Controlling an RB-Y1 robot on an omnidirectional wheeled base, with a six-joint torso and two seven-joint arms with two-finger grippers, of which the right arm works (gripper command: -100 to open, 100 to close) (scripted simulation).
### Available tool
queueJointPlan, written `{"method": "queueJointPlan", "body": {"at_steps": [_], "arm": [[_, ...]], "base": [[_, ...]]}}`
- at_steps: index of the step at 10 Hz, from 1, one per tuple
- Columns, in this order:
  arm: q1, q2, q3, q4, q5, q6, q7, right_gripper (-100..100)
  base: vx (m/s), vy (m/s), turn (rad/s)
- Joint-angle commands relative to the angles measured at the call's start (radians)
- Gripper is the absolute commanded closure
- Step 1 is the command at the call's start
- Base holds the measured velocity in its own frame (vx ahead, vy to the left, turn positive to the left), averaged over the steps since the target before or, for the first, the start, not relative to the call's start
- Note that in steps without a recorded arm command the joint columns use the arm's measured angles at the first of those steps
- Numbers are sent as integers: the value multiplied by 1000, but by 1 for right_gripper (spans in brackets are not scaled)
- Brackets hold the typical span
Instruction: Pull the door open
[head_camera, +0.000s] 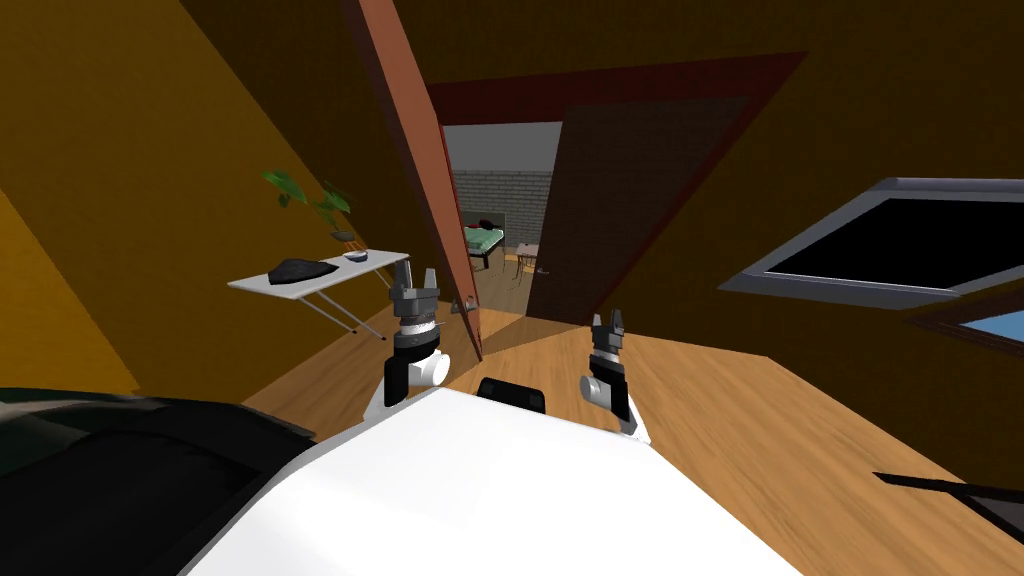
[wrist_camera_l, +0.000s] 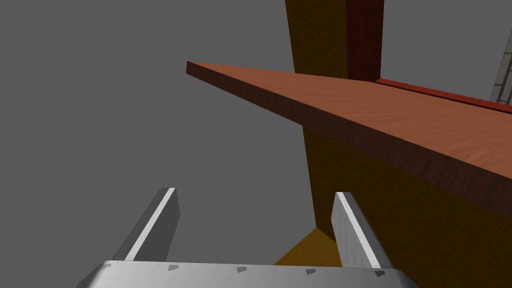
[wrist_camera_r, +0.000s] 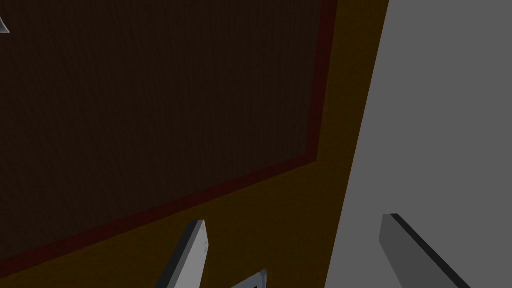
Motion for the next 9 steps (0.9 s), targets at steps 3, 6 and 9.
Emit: {"method": "queueJointPlan", "body": {"at_steps": [3,6,9], "arm": [[-39,-4,-5,92,-28,-23,26,-100],[-73,-6,-9,171,-52,-41,49,-100],[-108,-6,-13,251,-76,-59,71,-100]], "base": [[68,-25,125],[74,-26,121],[83,-29,116]]}}
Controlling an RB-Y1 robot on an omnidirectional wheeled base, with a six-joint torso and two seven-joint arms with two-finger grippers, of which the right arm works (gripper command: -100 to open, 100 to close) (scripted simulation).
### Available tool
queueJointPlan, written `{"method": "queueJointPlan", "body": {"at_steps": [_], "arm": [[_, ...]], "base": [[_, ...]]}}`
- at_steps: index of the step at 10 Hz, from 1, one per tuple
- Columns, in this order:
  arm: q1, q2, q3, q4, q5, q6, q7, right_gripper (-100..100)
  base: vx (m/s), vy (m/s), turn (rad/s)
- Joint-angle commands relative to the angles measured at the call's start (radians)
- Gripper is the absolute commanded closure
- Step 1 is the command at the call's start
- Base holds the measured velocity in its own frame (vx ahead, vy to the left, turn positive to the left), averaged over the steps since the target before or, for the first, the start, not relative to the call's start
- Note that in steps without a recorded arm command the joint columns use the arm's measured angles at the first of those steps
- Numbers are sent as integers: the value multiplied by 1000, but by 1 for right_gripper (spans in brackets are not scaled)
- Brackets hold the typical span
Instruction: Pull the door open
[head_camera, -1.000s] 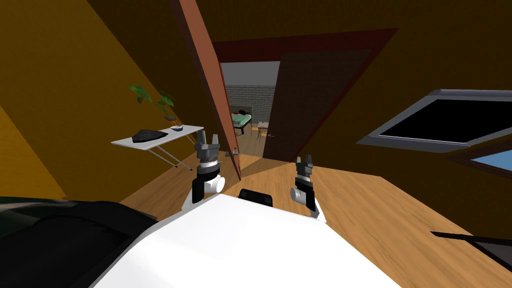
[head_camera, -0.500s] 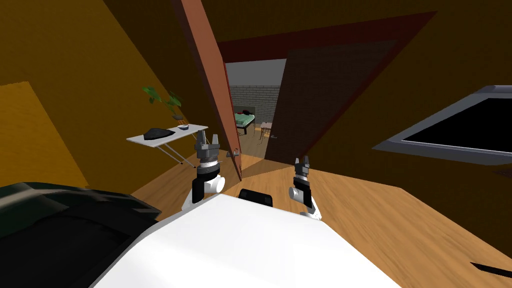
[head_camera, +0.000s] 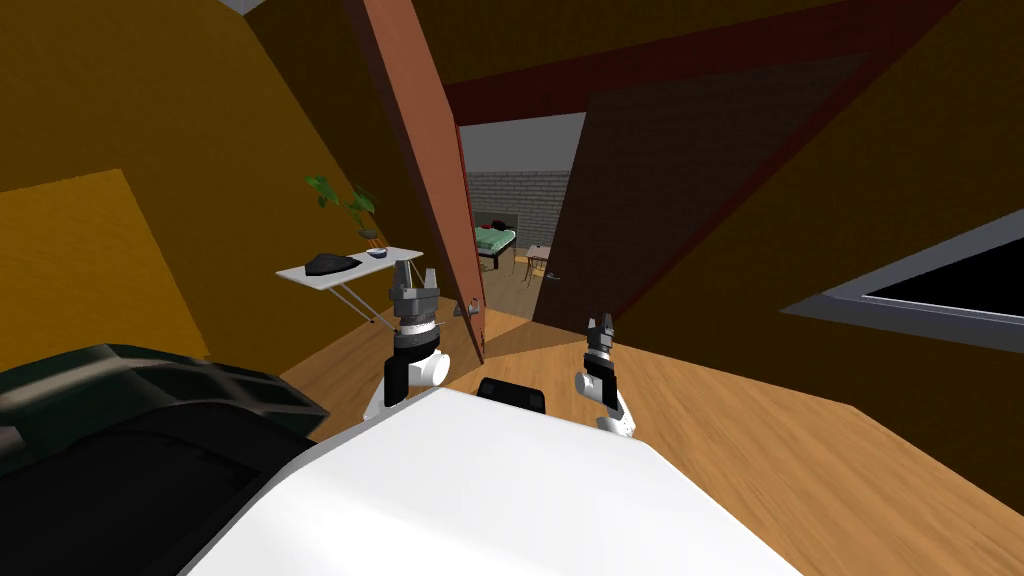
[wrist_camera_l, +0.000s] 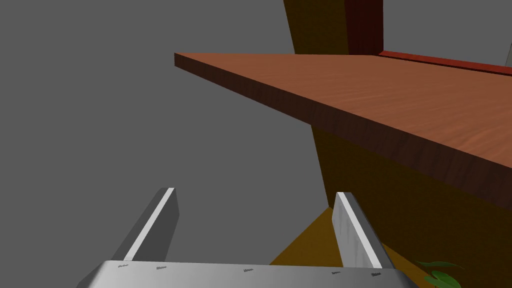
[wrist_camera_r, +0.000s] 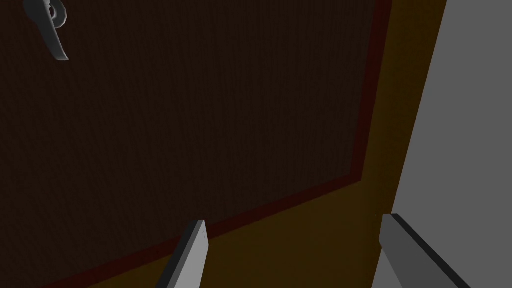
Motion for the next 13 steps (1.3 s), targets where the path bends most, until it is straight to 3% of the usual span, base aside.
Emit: {"method": "queueJointPlan", "body": {"at_steps": [1,13], "arm": [[-14,0,-2,36,-13,-7,13,-100],[-152,9,-19,358,-111,-81,104,-100]], "base": [[82,-35,138],[77,-39,113]]}}
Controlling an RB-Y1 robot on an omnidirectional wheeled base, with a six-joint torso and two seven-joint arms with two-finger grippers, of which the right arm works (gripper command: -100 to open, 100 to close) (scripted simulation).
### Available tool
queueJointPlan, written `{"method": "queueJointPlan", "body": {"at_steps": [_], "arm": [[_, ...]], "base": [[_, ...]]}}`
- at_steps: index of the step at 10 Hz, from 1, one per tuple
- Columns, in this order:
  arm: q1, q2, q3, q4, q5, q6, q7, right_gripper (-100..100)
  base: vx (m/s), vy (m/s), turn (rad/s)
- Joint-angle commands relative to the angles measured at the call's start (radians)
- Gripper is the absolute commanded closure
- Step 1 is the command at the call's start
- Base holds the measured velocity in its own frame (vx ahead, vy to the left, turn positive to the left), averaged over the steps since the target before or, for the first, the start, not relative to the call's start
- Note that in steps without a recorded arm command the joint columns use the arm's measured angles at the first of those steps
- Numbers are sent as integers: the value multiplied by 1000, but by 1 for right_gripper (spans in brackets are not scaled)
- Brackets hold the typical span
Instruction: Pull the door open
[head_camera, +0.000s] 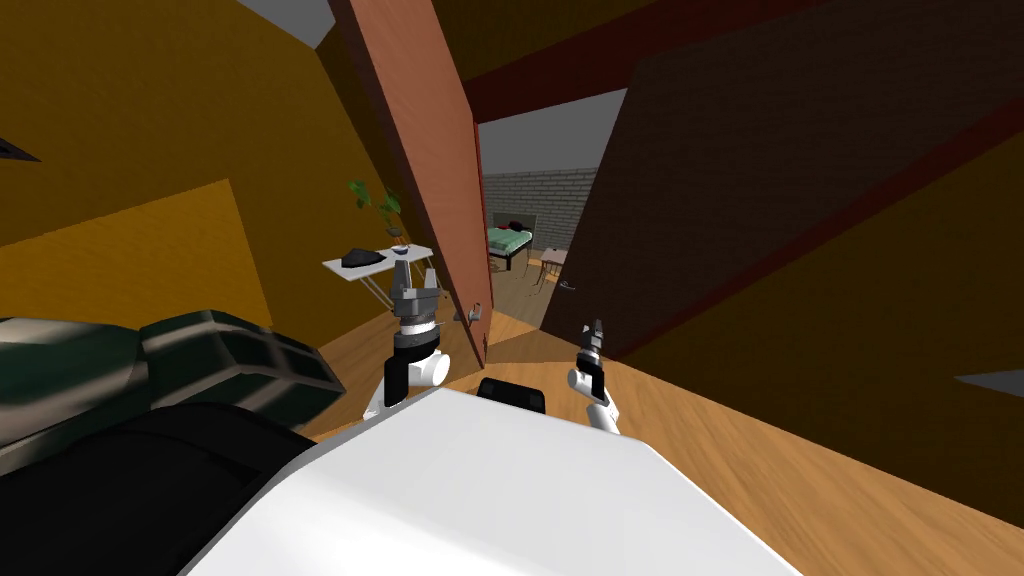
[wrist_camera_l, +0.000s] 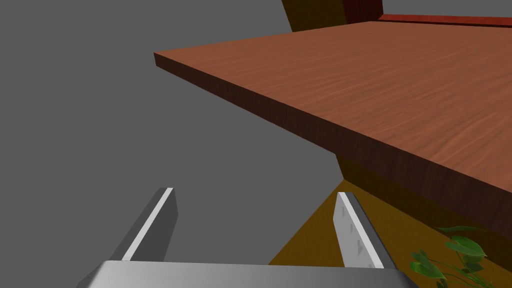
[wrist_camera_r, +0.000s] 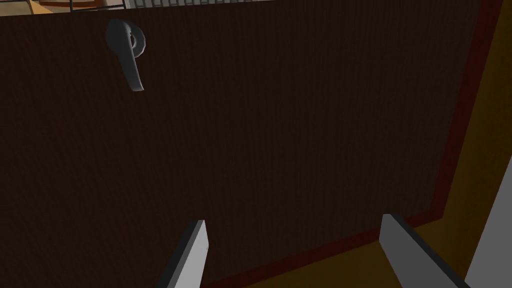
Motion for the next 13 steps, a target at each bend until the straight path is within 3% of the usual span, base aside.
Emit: {"method": "queueJointPlan", "body": {"at_steps": [1,13], "arm": [[-15,2,-2,38,-13,-8,13,-100],[-140,29,-18,329,-101,-75,95,-100]], "base": [[74,-38,133],[78,-43,88]]}}
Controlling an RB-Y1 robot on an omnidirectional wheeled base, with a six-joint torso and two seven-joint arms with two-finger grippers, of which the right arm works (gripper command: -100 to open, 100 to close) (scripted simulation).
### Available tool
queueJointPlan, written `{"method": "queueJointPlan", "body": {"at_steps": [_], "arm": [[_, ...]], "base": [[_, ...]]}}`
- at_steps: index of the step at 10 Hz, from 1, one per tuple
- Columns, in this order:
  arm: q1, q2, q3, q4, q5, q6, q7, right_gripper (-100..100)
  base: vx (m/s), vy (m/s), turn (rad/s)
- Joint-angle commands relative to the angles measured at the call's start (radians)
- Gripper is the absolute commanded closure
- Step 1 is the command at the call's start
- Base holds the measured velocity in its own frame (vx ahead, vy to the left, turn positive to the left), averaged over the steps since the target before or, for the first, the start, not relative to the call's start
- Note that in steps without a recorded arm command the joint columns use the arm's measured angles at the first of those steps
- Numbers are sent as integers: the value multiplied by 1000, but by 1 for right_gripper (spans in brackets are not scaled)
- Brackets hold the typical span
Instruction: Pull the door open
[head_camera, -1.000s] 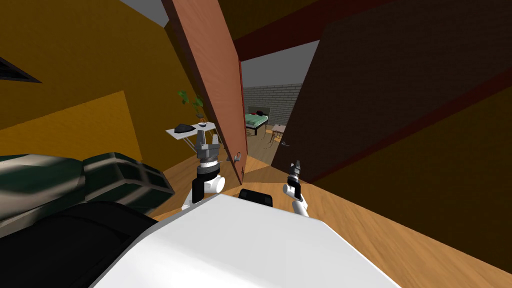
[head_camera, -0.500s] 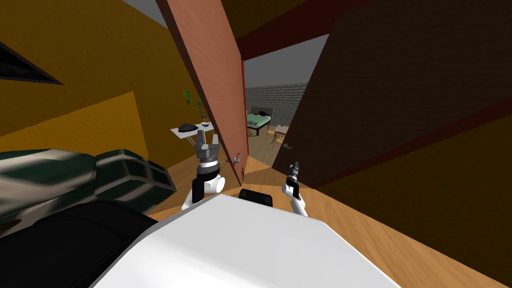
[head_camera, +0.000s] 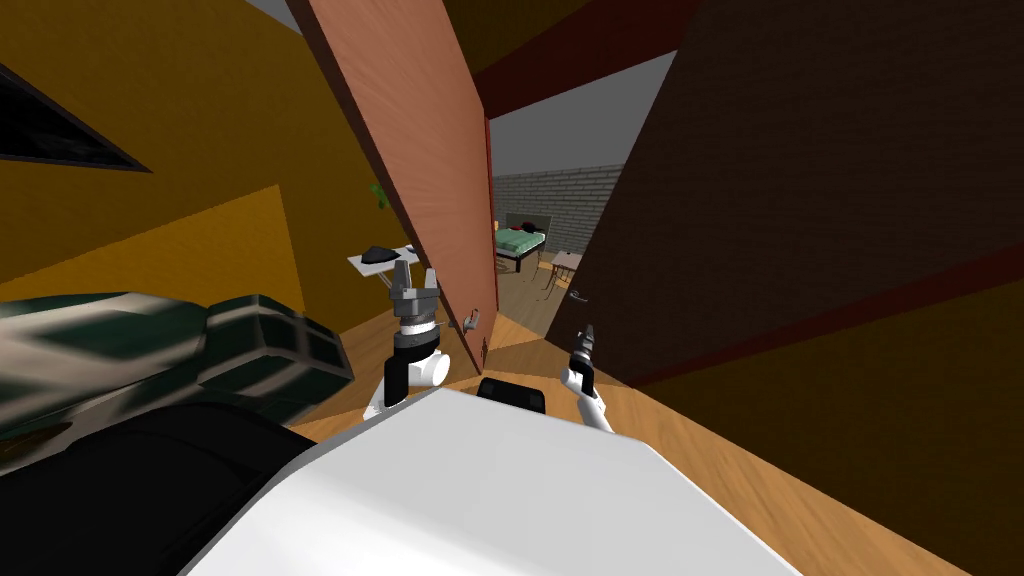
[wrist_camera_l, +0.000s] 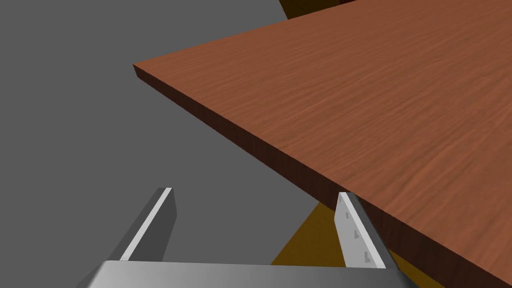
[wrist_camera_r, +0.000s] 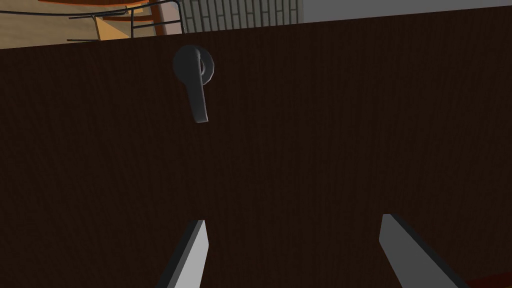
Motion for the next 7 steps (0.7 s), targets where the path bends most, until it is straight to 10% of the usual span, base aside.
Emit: {"method": "queueJointPlan", "body": {"at_steps": [1,7], "arm": [[-12,5,-2,28,-11,-5,12,-100],[-77,30,-10,180,-57,-40,55,-100]], "base": [[70,-57,95],[94,-53,62]]}}
